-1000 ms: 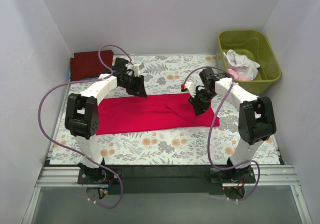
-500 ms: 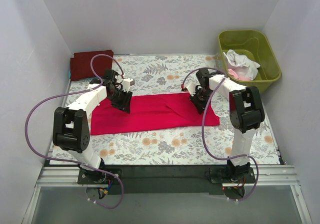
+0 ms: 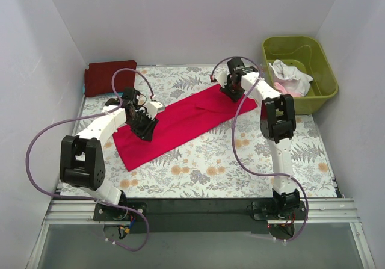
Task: Fold and stack the t-shirts
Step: Fold the tshirt
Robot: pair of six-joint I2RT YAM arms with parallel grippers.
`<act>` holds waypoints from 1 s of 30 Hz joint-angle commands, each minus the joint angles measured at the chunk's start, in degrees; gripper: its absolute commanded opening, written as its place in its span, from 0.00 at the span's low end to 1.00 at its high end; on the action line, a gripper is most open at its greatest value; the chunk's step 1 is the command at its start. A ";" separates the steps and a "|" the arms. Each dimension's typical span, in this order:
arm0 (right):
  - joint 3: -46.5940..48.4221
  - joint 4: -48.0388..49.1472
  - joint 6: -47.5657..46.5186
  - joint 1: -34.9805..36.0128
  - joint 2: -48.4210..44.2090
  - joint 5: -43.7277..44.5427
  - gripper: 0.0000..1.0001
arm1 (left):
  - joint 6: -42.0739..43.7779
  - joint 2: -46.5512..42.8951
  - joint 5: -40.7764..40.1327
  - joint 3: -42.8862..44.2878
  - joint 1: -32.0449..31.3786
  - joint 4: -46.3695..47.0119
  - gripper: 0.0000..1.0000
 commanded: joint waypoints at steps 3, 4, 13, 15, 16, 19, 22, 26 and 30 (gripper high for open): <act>2.01 6.23 -0.96 -0.79 -6.73 -0.14 0.38 | 6.79 1.91 1.66 0.44 -0.09 2.90 0.33; 1.13 6.23 -0.69 -0.88 -8.23 -2.58 0.38 | 8.35 2.70 1.75 0.44 -0.26 3.34 0.33; -8.89 3.96 7.04 -2.64 -20.72 -4.97 0.41 | 15.04 2.97 -3.07 -7.81 -4.83 7.30 0.31; -9.77 2.37 9.75 -4.03 -22.04 -6.02 0.43 | 16.18 2.54 -4.05 -10.09 -6.32 6.08 0.31; -9.78 1.23 10.90 -4.65 -22.22 -7.59 0.43 | 17.23 2.36 -4.22 -10.63 -7.20 5.46 0.31; -9.34 -3.69 14.32 -8.17 -21.96 -11.37 0.43 | 17.77 1.05 -3.87 -13.18 -11.50 2.82 0.30; -10.21 -7.30 15.30 -11.16 -22.13 -13.93 0.42 | 16.63 -0.36 -0.71 -14.59 -16.42 0.36 0.30; -13.72 -8.36 14.61 -12.66 -23.62 -14.73 0.40 | 8.05 0.59 4.03 -12.05 -27.47 0.62 0.30; -14.79 -8.63 14.69 -12.66 -23.80 -16.31 0.38 | -2.06 5.33 9.48 -5.03 -37.25 3.16 0.30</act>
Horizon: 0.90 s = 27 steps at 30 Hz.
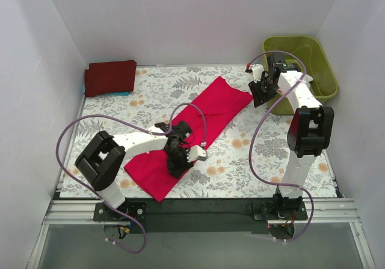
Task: Fold and stack the t-shirts
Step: Fold the tshirt
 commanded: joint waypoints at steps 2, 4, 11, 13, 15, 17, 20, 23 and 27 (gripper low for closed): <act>0.08 -1.85 1.27 1.35 -1.07 -4.82 0.37 | -13.13 4.69 9.95 11.39 -10.84 3.36 0.31; 1.13 -2.02 1.18 1.79 -0.02 -5.35 0.36 | -19.19 7.16 11.01 16.25 -12.36 4.69 0.32; 6.22 -1.59 1.18 6.44 7.10 -4.82 0.29 | -26.59 0.06 10.93 20.85 -7.19 11.10 0.34; 8.50 -1.50 1.27 7.50 10.34 -3.77 0.27 | -26.60 -2.14 11.28 20.40 -3.68 9.89 0.34; 10.09 -0.88 1.27 8.91 12.55 -2.54 0.25 | -26.51 -3.12 11.02 19.97 -1.04 8.83 0.34; 12.81 0.08 1.19 9.79 15.71 -0.61 0.24 | -26.07 -4.44 10.84 18.82 3.36 7.61 0.34; 15.88 0.70 0.92 10.14 20.02 2.99 0.22 | -25.72 -5.66 9.35 17.68 8.28 5.85 0.34; 16.34 3.42 -0.48 10.05 23.10 6.86 0.21 | -25.63 -7.33 9.17 16.45 12.24 4.61 0.34; 22.30 5.45 -2.68 11.02 28.10 9.59 0.19 | -23.35 -9.97 7.24 12.41 13.30 4.78 0.34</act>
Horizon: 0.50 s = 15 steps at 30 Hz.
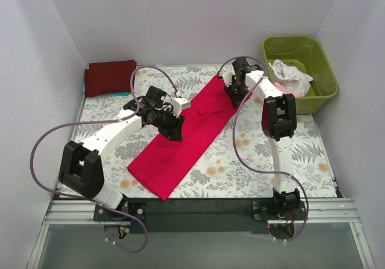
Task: Fold and stack the t-shirts
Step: Fold the tshirt
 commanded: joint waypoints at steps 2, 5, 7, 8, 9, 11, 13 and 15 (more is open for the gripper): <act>9.63 4.35 -4.49 1.03 7.79 5.00 0.19 | 3.43 -4.84 -1.88 -4.42 -0.12 -1.31 0.34; 12.99 6.63 -6.96 2.79 11.23 5.62 0.19 | 4.84 -4.32 -2.50 -5.93 -0.12 -1.93 0.34; 14.06 10.91 -9.68 4.63 12.29 6.49 0.20 | 6.24 -3.00 -2.68 -6.11 -0.12 -1.84 0.34; 13.97 12.51 -10.82 5.25 12.29 7.02 0.20 | 6.77 -2.39 -2.85 -5.93 -0.20 -1.93 0.34; 13.80 14.27 -11.79 5.78 12.11 8.59 0.21 | 7.65 -0.99 -2.85 -5.76 -0.21 -1.93 0.33; 13.18 18.74 -11.54 5.96 11.06 9.48 0.26 | 8.45 0.60 -3.20 -5.23 -0.55 -1.93 0.33; 12.22 20.78 -10.93 5.52 8.26 10.80 0.29 | 9.41 2.97 -3.81 -4.70 -1.78 -1.41 0.33; 10.99 23.07 -10.40 5.00 4.06 10.46 0.33 | 9.85 4.20 -6.09 -5.31 -4.23 -0.44 0.33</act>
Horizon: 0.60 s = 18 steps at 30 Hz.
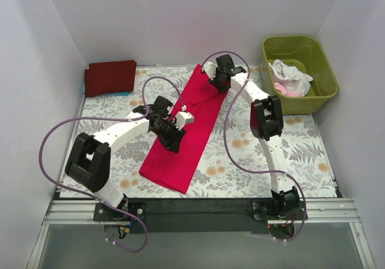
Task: Fold and stack the t-shirts
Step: Fold the tshirt
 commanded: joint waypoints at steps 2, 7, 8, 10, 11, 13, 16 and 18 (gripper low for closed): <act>-4.39 8.83 -0.51 -1.52 -7.89 1.10 0.39 | 2.54 2.92 -5.10 -0.22 -4.49 3.72 0.33; -8.17 9.27 -0.69 -2.14 -16.06 0.57 0.54 | 0.69 6.62 -11.78 -1.89 -8.45 6.63 0.31; -10.18 9.10 -0.60 -2.23 -17.21 0.40 0.55 | 0.51 7.75 -12.49 -2.25 -8.97 6.80 0.31; -12.12 9.10 -0.43 -2.40 -20.46 0.31 0.57 | 0.42 8.72 -13.63 -3.30 -10.47 6.98 0.29; -13.79 8.92 0.09 -2.49 -21.43 0.05 0.57 | 0.34 9.60 -13.98 -3.74 -10.91 6.98 0.30; -15.03 7.34 0.71 -3.19 -23.89 -0.48 0.59 | 0.51 10.92 -13.73 -4.53 -13.10 6.02 0.29; -15.56 2.79 2.90 -4.51 -25.56 -1.36 0.59 | -0.36 13.73 -10.24 -4.89 -17.93 4.35 0.28; -16.61 0.58 5.09 -5.30 -26.70 -3.80 0.59 | -2.03 15.49 -7.58 -2.70 -21.78 3.30 0.28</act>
